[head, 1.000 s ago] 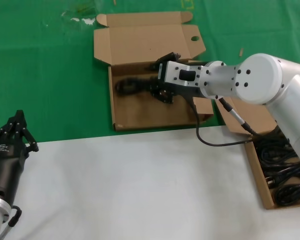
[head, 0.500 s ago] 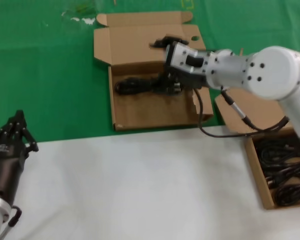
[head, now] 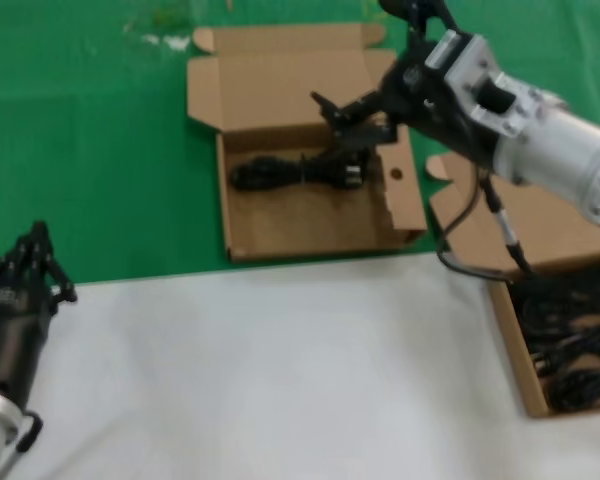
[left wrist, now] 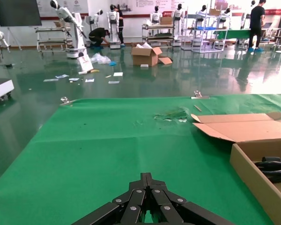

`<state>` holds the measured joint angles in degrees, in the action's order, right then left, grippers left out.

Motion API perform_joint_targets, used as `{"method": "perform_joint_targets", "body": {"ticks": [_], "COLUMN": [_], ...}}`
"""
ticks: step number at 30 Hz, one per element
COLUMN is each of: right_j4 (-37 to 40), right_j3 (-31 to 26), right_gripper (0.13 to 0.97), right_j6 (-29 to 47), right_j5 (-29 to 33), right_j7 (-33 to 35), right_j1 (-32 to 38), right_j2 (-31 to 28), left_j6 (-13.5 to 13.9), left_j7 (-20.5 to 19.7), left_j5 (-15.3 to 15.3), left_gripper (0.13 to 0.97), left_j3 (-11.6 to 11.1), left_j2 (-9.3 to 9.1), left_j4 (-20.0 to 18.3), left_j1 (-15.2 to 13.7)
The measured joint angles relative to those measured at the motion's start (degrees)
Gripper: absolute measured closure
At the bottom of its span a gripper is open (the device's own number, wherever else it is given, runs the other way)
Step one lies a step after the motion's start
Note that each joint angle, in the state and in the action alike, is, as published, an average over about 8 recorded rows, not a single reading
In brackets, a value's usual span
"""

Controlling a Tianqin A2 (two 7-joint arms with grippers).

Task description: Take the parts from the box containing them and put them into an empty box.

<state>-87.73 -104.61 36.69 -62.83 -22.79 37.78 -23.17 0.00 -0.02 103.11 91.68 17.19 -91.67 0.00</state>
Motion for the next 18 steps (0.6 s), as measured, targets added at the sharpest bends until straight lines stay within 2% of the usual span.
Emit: {"method": "perform_joint_targets", "body": {"ticks": [2, 7, 14, 18], "right_j4": [-2.93, -7.10, -7.86, -7.79], "right_j3": [2.52, 6.91, 7.94, 8.04], "right_gripper": [0.265, 0.252, 0.164, 0.151], "right_j6": [-2.02, -5.80, -6.67, -7.18], "right_j5": [-0.81, -2.23, -2.49, -3.13], "right_j7": [-0.80, -1.89, -2.22, -1.82], "right_j1": [-3.61, -9.87, -11.30, -11.76], "right_j2": [-0.04, 0.49, 0.77, 0.87], "left_j6": [0.00, 0.00, 0.00, 0.00], "left_j7": [0.00, 0.00, 0.00, 0.00], "left_j5": [0.00, 0.00, 0.00, 0.00], "left_gripper": [0.957, 0.957, 0.953, 0.951], "left_j3": [0.00, 0.00, 0.00, 0.00], "left_j2": [0.00, 0.00, 0.00, 0.00], "left_j4": [0.00, 0.00, 0.00, 0.00], "left_j1": [0.00, 0.00, 0.00, 0.00]}}
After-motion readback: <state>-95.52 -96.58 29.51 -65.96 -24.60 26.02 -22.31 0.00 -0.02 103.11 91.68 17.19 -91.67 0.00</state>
